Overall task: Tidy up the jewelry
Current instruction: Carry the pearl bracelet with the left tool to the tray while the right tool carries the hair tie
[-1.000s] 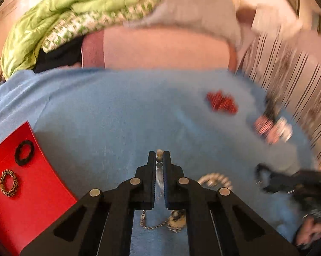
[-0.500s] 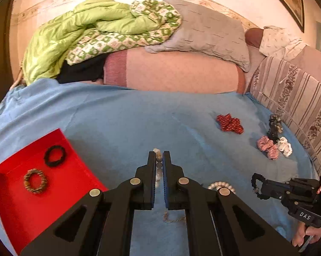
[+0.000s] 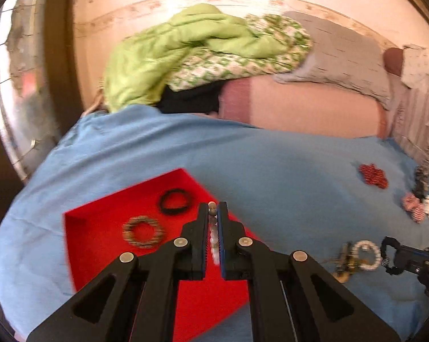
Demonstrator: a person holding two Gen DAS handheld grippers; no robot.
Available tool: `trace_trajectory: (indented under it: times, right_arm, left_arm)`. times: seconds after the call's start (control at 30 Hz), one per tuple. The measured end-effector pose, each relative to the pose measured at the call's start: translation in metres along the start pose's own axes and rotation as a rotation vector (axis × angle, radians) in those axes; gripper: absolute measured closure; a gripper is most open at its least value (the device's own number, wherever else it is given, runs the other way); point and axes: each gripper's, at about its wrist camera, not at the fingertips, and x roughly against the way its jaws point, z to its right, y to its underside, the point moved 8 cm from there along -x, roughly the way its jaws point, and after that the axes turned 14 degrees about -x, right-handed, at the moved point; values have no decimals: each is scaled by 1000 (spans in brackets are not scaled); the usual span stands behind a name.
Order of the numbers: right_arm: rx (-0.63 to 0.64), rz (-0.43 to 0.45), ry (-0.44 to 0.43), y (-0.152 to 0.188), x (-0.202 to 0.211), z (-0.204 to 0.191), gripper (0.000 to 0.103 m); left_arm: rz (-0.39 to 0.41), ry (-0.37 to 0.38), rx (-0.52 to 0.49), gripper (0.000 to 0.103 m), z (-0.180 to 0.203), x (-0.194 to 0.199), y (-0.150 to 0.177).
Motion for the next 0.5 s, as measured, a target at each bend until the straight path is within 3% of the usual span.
trace_trajectory:
  times: [0.3,0.5]
  right_arm:
    - [109,-25,-74,-6,-32,-91,92]
    - [152,-54,-96,-10,-50,-131,92]
  left_arm:
    - [-19,-137,34,97,-56,4,18]
    - [-25,-159,59,97,-77,6,24]
